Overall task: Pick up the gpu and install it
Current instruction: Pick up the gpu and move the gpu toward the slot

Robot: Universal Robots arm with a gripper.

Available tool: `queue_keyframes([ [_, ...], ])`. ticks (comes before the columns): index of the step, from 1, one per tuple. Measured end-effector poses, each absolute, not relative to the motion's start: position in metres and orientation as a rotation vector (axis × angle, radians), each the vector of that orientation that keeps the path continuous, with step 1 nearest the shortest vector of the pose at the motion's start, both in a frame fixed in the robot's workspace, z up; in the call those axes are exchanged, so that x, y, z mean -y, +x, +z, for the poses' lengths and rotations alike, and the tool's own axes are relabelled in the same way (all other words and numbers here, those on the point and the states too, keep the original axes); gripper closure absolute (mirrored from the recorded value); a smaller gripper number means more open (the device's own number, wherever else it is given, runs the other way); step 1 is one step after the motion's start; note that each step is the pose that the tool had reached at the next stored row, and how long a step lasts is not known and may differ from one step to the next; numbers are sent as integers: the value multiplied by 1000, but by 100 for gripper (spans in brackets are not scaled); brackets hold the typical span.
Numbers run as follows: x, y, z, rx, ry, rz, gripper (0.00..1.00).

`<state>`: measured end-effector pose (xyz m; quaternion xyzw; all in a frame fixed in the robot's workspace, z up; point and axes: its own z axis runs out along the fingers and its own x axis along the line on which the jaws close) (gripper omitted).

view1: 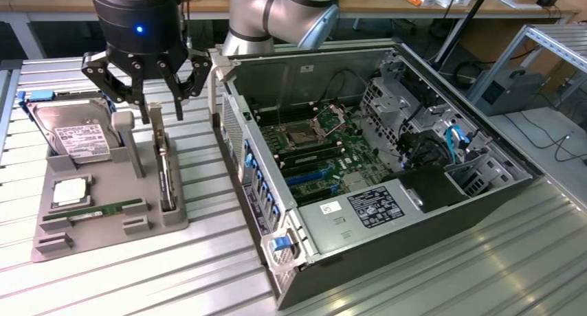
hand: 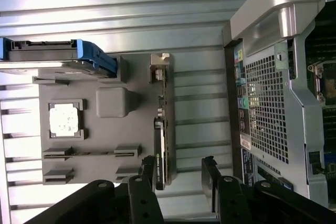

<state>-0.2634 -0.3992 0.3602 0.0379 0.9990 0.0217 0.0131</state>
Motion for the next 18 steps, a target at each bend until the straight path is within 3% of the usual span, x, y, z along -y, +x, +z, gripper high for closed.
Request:
queue_keyframes([
  [18,400,-267,339,-3112,118,68,52],
])
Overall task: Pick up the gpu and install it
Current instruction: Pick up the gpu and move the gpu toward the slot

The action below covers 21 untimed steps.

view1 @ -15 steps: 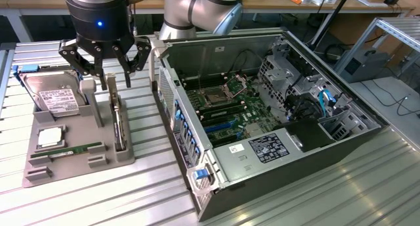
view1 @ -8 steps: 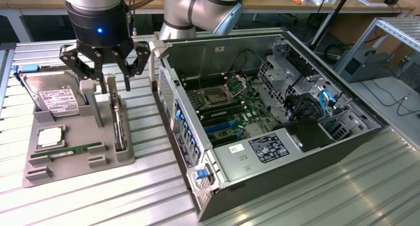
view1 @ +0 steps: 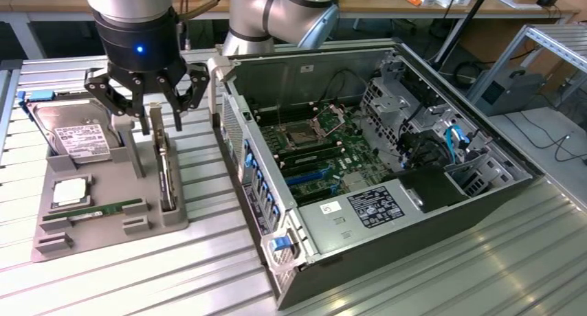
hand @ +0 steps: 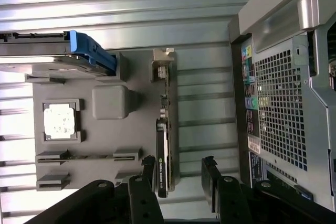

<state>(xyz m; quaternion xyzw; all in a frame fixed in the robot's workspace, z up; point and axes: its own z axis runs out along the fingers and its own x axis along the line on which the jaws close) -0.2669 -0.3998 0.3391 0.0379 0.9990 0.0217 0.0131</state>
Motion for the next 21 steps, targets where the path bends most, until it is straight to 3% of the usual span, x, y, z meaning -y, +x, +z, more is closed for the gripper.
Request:
queue_keyframes([
  [21,400,-272,322,-3112,118,68,52],
])
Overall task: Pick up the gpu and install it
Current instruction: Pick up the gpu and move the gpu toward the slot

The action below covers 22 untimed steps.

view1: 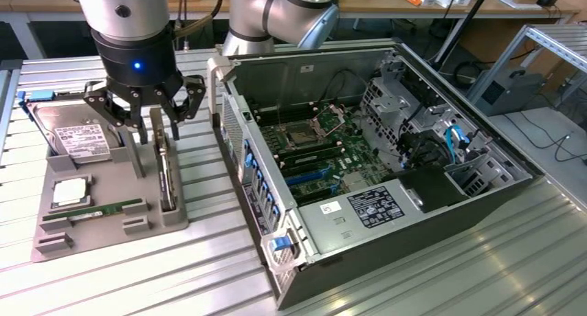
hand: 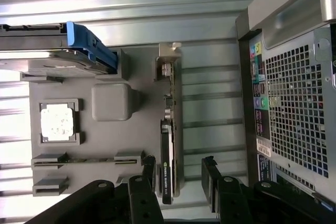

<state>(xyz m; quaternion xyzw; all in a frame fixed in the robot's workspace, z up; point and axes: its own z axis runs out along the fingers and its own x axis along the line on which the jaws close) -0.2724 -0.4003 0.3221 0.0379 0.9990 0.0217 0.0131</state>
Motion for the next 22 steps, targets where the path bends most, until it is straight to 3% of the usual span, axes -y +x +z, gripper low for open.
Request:
queue_keyframes([
  [22,400,-277,298,-3113,118,68,52],
])
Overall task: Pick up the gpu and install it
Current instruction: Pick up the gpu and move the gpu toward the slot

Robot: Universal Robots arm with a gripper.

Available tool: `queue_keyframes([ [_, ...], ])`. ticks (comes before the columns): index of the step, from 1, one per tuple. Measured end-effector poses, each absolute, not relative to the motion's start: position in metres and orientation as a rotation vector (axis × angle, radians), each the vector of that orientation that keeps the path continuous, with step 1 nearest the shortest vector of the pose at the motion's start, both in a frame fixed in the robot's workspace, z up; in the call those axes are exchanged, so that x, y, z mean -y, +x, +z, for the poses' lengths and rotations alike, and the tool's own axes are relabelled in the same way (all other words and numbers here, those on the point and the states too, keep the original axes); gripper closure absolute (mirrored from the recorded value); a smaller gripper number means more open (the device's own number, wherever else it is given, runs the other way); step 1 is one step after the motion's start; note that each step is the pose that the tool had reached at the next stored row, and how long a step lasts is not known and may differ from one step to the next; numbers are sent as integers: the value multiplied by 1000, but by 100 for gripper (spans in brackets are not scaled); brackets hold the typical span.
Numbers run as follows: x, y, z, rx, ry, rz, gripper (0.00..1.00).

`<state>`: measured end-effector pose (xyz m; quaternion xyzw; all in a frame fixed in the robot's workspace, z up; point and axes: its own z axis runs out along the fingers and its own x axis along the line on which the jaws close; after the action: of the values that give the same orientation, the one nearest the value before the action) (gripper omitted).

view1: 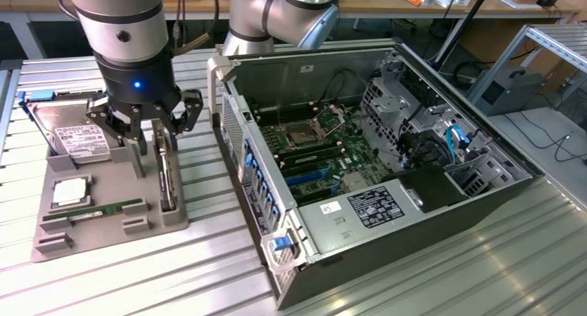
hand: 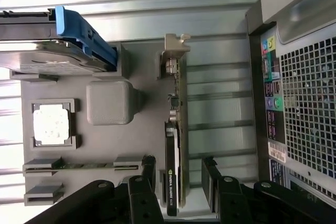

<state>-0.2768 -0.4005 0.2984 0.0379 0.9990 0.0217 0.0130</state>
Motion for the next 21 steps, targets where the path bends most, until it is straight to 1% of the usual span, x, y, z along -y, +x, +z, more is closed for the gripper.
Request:
queue_keyframes([
  [12,400,-277,288,-3113,118,68,52],
  [21,397,-277,274,-3112,118,67,52],
])
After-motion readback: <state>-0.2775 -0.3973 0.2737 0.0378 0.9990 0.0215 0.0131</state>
